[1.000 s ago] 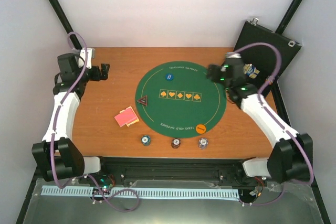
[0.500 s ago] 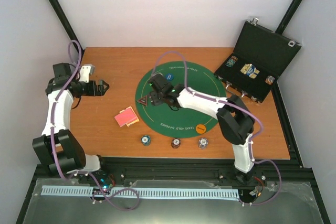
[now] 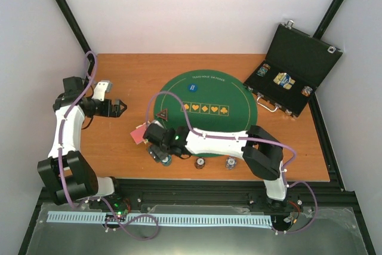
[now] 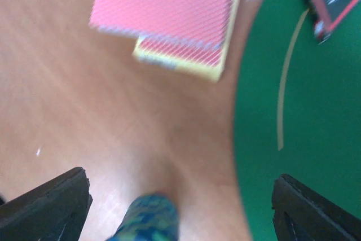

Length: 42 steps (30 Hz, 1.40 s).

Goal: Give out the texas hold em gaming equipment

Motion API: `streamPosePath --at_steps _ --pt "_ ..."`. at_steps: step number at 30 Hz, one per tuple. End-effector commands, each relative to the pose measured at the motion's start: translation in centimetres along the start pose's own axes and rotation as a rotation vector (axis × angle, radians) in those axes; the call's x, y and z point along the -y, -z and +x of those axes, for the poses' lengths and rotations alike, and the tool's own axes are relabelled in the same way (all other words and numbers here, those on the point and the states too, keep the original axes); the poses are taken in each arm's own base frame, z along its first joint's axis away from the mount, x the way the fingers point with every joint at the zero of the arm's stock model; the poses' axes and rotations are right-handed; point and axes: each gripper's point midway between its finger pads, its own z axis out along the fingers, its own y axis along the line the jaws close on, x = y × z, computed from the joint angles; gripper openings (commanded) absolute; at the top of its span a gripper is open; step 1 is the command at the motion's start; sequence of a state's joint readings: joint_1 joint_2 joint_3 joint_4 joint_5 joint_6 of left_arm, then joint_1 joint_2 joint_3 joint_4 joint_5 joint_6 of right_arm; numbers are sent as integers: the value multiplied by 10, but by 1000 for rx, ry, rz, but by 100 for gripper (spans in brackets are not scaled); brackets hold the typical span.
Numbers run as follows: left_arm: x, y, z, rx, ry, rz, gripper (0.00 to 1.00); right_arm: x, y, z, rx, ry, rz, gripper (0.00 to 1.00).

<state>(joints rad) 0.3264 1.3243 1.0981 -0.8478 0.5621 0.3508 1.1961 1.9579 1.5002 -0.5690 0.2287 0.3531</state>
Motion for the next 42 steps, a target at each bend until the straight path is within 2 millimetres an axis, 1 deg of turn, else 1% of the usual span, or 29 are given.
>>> streamPosePath --at_steps 1,4,8,13,18,24,30,36,42 --pt "6 6 6 -10 -17 12 100 -4 5 33 -61 -41 29 89" --pt "8 8 7 -9 -22 14 100 -7 3 45 -80 -44 31 89" --pt "9 10 6 -5 -27 11 100 -11 5 54 -99 -26 29 88" --pt "10 11 6 -4 -25 13 100 -11 3 63 -120 -20 33 86" --pt "11 13 6 0 -27 13 100 -17 3 61 -114 -13 13 84" --pt "8 13 6 -5 -29 -4 100 -29 1 64 -122 -1 -5 78" --pt "8 14 5 0 -38 -12 100 -36 -1 66 -123 -3 -7 73" --pt "7 15 6 -1 -47 -23 100 -37 -2 61 -113 -5 4 63" --pt "7 16 6 4 -54 -27 100 -36 -1 58 -103 -5 10 52"
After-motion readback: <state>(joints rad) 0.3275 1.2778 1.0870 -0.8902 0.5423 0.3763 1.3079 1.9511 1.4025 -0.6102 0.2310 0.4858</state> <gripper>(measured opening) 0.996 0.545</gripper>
